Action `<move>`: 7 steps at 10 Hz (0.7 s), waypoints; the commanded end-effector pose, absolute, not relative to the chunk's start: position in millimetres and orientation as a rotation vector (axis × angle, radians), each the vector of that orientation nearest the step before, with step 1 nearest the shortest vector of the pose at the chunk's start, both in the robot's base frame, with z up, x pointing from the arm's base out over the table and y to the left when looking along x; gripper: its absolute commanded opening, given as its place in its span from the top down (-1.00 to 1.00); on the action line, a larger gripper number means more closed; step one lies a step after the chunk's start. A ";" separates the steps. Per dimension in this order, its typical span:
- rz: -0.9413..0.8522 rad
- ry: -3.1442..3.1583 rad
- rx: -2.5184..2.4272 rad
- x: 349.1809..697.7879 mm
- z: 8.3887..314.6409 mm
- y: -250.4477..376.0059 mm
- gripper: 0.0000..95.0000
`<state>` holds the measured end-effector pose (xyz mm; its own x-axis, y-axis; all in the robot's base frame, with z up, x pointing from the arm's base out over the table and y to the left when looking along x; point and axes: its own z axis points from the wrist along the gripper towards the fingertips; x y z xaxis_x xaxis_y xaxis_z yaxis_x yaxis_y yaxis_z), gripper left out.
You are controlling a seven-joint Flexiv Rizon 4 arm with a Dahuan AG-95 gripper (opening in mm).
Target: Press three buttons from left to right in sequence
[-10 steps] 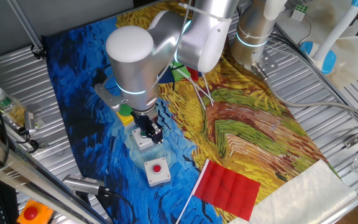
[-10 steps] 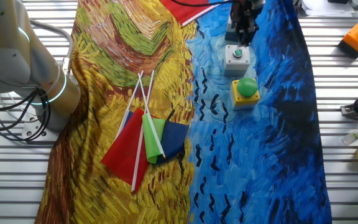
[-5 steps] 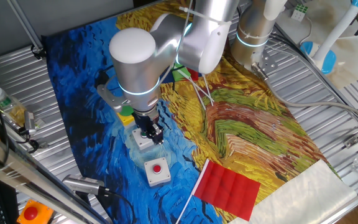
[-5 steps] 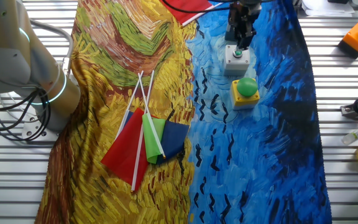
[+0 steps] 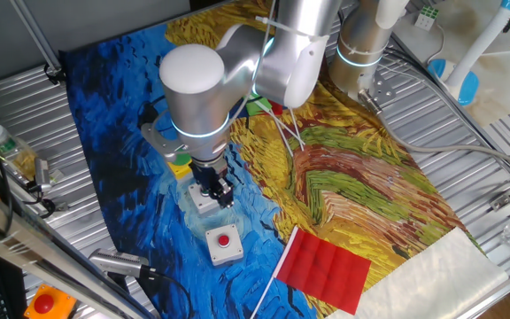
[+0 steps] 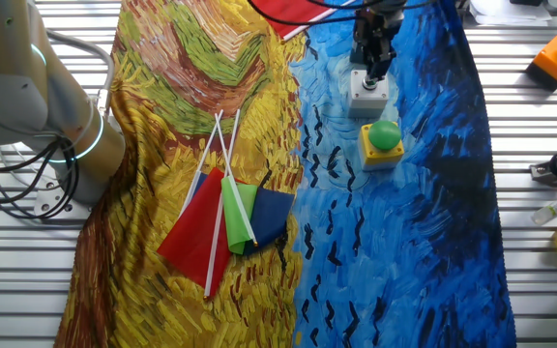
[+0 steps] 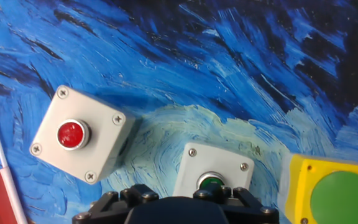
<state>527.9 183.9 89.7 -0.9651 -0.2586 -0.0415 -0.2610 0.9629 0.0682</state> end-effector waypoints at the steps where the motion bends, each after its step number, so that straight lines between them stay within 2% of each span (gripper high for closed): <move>1: 0.113 3.080 -0.405 528.1 87.6 183.6 -0.20; 7: 0.113 3.075 -0.401 528.2 85.4 183.8 -0.20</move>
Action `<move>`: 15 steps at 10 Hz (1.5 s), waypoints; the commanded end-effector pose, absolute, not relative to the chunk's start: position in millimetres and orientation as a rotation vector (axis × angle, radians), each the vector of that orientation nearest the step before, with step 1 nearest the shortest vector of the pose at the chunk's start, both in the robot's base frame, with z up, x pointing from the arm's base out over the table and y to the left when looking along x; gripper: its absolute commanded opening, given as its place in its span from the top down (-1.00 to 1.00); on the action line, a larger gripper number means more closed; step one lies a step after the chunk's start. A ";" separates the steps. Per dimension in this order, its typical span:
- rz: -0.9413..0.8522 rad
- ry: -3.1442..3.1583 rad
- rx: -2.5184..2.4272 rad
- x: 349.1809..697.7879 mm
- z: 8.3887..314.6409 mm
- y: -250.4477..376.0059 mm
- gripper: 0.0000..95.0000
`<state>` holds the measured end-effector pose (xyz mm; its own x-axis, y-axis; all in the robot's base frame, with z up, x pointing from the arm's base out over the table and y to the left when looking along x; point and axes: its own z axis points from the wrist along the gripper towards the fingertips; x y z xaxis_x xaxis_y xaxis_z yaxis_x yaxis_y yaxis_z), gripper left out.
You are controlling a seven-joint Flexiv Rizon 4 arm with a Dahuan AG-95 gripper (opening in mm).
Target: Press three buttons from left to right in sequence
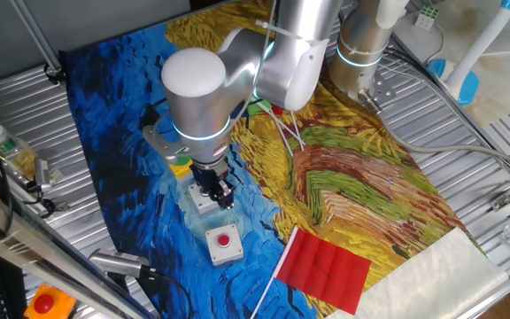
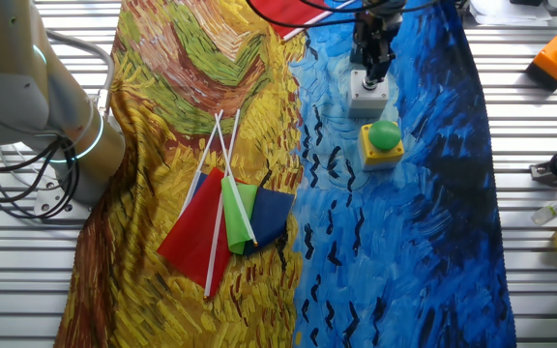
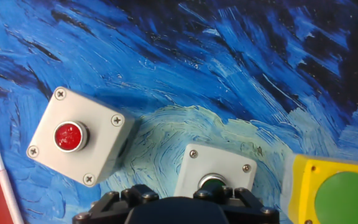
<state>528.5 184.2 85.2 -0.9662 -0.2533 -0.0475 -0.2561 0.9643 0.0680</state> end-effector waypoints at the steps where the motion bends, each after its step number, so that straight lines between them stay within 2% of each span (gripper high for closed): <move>1: 0.118 3.073 -0.400 528.3 87.2 184.0 -0.20; 8: 0.136 3.080 -0.377 526.9 130.9 186.5 -0.20; 15: 0.154 3.084 -0.375 525.2 144.6 186.2 -0.20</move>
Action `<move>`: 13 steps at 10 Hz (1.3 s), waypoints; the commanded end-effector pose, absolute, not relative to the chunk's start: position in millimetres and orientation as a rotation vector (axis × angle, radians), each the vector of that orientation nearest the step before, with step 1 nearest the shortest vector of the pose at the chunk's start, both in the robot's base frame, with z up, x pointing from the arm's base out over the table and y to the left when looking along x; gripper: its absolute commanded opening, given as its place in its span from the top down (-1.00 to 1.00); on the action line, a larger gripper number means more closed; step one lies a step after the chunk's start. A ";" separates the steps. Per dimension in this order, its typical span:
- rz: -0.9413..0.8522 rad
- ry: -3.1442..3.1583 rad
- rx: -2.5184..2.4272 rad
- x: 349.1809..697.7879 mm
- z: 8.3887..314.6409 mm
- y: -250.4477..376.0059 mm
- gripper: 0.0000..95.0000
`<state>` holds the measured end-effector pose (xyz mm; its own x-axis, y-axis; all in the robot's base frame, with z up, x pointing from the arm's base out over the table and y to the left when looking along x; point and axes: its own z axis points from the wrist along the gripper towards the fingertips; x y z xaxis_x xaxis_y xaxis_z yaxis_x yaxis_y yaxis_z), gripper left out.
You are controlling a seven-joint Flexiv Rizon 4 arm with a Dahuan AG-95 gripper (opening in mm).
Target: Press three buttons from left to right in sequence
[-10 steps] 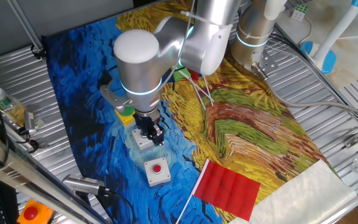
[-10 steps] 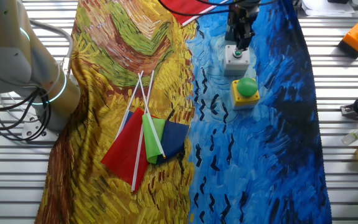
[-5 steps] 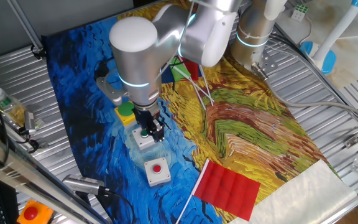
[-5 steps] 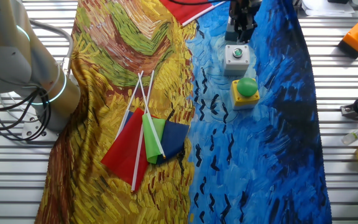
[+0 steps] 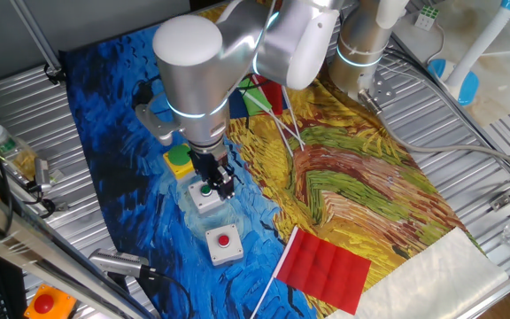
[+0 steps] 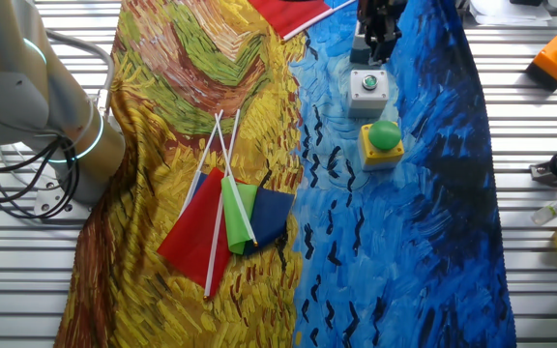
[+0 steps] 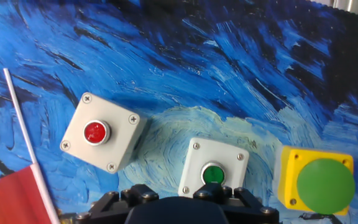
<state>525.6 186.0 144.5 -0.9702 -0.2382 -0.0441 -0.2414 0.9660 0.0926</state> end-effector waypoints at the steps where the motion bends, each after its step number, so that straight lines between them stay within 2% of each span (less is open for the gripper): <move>1: 0.156 3.085 -0.374 525.2 145.8 186.6 -0.20; 7: 0.168 3.108 -0.313 538.8 155.7 203.0 -0.20; 13: 0.139 3.109 -0.225 549.0 149.6 223.0 -0.20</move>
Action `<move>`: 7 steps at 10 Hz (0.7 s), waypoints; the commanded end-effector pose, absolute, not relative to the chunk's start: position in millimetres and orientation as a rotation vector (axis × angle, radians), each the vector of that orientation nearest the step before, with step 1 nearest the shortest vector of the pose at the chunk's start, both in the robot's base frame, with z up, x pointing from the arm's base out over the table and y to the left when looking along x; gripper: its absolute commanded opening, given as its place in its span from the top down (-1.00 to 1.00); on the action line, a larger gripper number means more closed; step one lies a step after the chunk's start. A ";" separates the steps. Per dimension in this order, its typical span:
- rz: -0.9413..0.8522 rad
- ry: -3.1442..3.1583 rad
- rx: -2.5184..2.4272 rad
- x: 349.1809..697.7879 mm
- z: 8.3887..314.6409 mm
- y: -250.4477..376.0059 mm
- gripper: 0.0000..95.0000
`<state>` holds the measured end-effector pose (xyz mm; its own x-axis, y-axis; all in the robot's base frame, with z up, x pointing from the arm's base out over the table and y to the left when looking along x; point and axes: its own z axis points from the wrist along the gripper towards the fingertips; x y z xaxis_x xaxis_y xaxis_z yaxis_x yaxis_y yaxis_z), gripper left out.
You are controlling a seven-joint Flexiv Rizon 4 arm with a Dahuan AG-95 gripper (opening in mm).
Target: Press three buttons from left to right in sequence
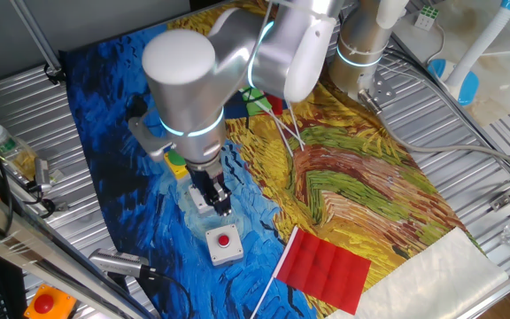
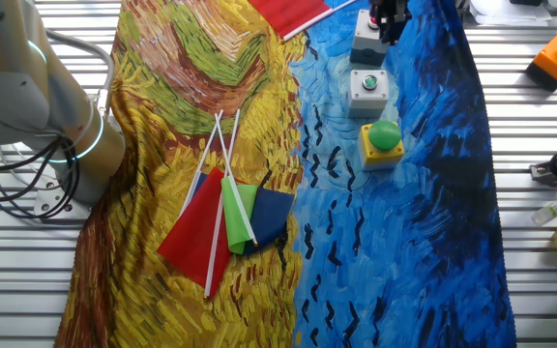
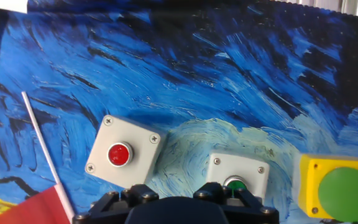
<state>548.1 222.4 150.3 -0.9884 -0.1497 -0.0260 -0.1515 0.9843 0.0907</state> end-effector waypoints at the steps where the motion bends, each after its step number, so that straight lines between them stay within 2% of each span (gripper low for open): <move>1: 0.132 3.111 -0.215 550.4 149.0 226.0 -0.20; 7: 0.087 3.100 -0.139 552.4 130.0 255.2 -0.20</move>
<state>552.3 256.4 128.2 -0.9954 -0.0875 -0.0393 -0.0895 0.9946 0.0526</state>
